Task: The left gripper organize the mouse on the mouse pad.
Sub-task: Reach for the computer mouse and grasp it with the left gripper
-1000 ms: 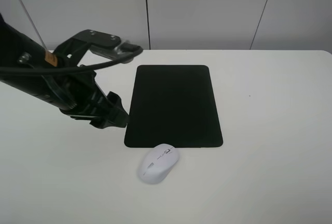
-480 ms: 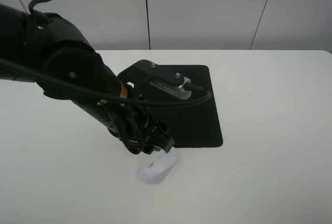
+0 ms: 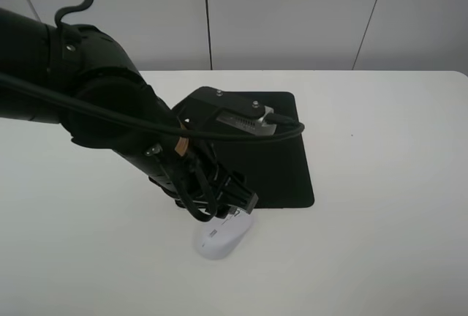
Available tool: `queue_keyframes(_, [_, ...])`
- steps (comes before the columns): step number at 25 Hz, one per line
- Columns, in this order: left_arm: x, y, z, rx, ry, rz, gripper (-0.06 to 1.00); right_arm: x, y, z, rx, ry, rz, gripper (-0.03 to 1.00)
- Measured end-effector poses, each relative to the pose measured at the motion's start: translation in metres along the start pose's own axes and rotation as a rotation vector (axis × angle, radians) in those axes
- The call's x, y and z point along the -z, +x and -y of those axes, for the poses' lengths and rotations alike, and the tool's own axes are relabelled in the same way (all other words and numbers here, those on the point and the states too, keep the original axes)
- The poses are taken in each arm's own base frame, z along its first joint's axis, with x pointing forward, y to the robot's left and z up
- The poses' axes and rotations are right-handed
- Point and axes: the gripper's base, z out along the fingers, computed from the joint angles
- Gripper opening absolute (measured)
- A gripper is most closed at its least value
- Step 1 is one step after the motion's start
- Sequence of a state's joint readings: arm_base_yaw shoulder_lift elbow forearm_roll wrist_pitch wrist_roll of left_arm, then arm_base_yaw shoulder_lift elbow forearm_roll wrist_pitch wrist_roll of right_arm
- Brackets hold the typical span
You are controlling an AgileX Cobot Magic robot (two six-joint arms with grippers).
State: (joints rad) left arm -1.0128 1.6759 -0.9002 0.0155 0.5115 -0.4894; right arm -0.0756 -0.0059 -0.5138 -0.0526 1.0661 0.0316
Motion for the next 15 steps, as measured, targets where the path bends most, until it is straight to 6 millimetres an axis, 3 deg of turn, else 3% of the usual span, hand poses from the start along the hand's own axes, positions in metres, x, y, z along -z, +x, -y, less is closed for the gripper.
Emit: queue_keyframes(15, [0.0041,-0.0096,0.0034,-0.055,0.008,0.051,0.68,0.0000,0.0000,0.0000,0.000,0.000,0.000,0.83])
